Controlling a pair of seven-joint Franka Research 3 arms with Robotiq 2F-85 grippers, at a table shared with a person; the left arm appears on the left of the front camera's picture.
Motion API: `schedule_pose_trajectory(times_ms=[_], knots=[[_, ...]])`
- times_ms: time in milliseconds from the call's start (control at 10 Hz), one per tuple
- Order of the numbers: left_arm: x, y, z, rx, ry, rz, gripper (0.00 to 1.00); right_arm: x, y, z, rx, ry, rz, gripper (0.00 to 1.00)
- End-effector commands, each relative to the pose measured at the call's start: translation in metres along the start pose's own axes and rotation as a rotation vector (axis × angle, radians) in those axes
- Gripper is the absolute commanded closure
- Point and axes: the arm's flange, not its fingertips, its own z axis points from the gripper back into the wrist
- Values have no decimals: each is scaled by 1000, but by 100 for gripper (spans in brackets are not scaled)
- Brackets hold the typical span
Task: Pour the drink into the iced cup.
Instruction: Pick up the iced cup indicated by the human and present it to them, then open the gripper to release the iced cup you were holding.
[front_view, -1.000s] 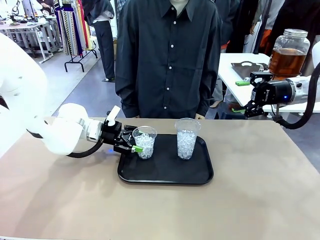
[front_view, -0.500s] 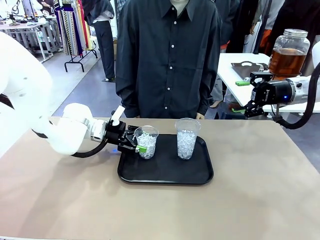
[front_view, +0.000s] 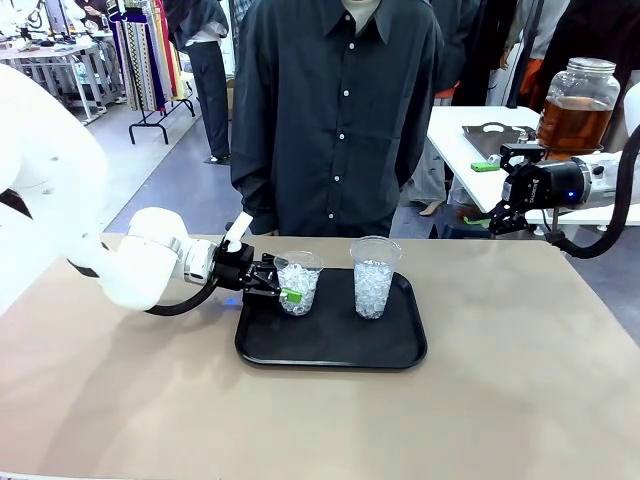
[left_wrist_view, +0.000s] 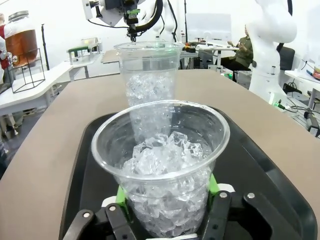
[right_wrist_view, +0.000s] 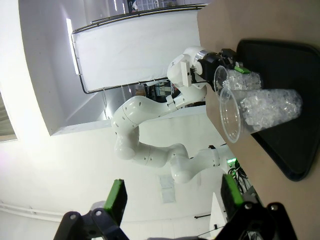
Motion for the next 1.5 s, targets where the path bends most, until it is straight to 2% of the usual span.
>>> schedule_pose_trajectory(times_ms=[0, 200, 700, 1000, 1100, 1400], knots=[[3, 3, -5, 26, -7, -8, 39, -1, 1, 0, 1, -4, 6, 0], [21, 3, -1, 55, -16, -45, 39, -1, 1, 0, 1, -4, 6, 0], [138, 35, 36, 142, -86, -82, 39, -1, 1, 0, 1, -4, 6, 0], [178, 53, 50, 181, -69, -80, 39, -1, 1, 0, 1, -4, 6, 0], [165, 42, 47, 149, -65, -97, 39, -1, 1, 0, 1, -4, 6, 0], [165, 42, 47, 149, -65, -97, 39, -1, 1, 0, 1, -4, 6, 0]])
